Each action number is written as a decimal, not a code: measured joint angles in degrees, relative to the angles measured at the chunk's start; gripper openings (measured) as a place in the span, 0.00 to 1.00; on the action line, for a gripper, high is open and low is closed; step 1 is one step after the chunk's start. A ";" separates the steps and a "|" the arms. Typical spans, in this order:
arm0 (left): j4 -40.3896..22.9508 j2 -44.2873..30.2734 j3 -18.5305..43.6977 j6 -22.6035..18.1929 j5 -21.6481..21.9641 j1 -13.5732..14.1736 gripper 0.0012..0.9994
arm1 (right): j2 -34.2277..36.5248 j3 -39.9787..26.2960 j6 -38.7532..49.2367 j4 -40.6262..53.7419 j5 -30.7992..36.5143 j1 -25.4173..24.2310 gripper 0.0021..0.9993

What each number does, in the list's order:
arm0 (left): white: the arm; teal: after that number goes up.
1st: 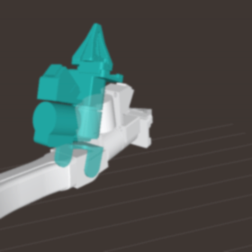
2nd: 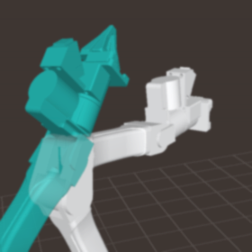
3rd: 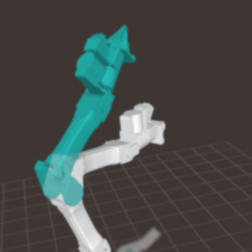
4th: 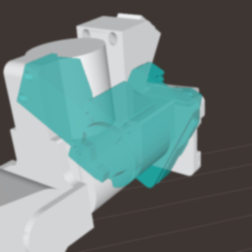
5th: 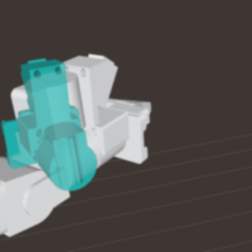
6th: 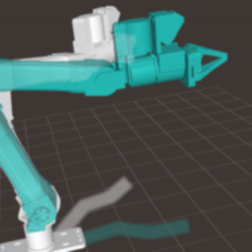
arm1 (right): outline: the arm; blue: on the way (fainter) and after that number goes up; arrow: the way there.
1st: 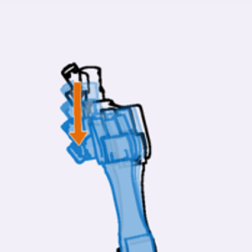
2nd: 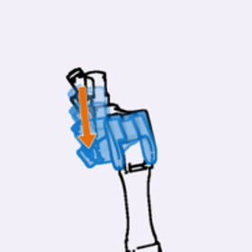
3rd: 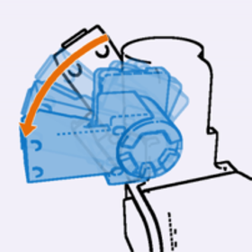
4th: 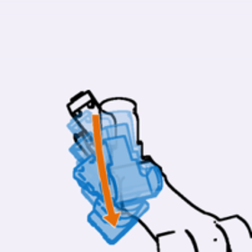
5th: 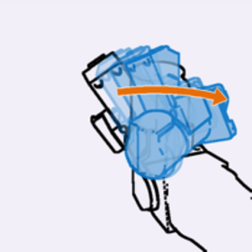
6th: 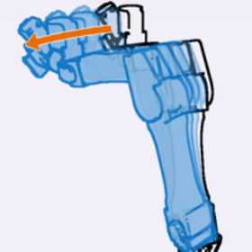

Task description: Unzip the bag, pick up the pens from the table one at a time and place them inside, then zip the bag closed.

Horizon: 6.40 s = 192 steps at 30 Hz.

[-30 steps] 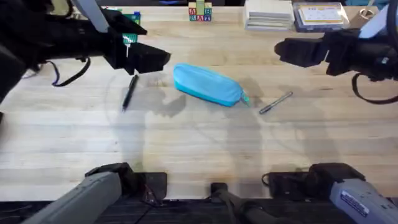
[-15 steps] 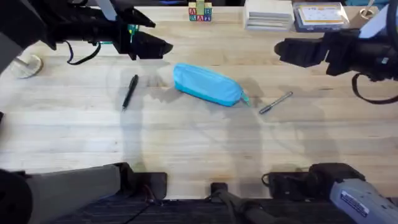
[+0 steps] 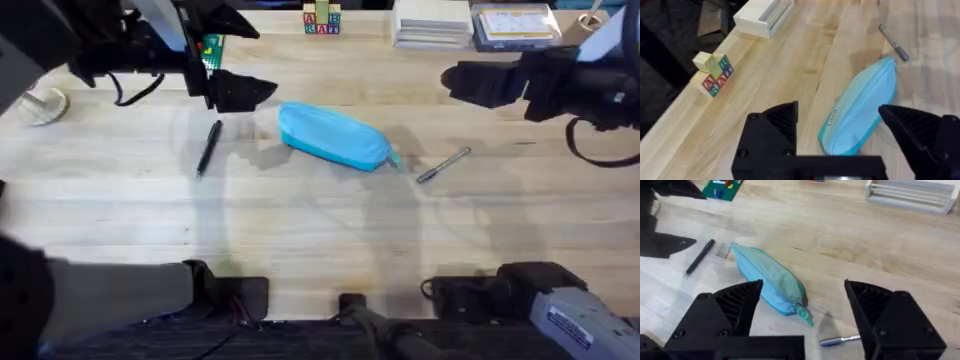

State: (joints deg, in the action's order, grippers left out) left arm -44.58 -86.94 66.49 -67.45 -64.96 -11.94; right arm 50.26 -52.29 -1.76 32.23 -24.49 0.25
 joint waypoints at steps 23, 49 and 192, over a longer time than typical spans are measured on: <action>1.67 -15.43 0.01 -6.17 -4.21 2.81 0.99 | 0.00 0.00 0.00 0.00 0.00 0.00 1.00; -5.38 -15.43 0.01 -18.08 10.32 8.74 0.99 | 0.00 0.00 0.00 0.00 0.00 0.00 1.00; -4.74 -15.43 0.03 -18.30 9.11 8.66 0.04 | 42.66 -0.02 48.85 3.94 -9.86 7.74 0.55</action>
State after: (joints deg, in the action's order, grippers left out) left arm -49.32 -102.37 66.52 -85.76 -55.86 -3.29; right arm 92.92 -52.31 47.09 36.16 -34.35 7.99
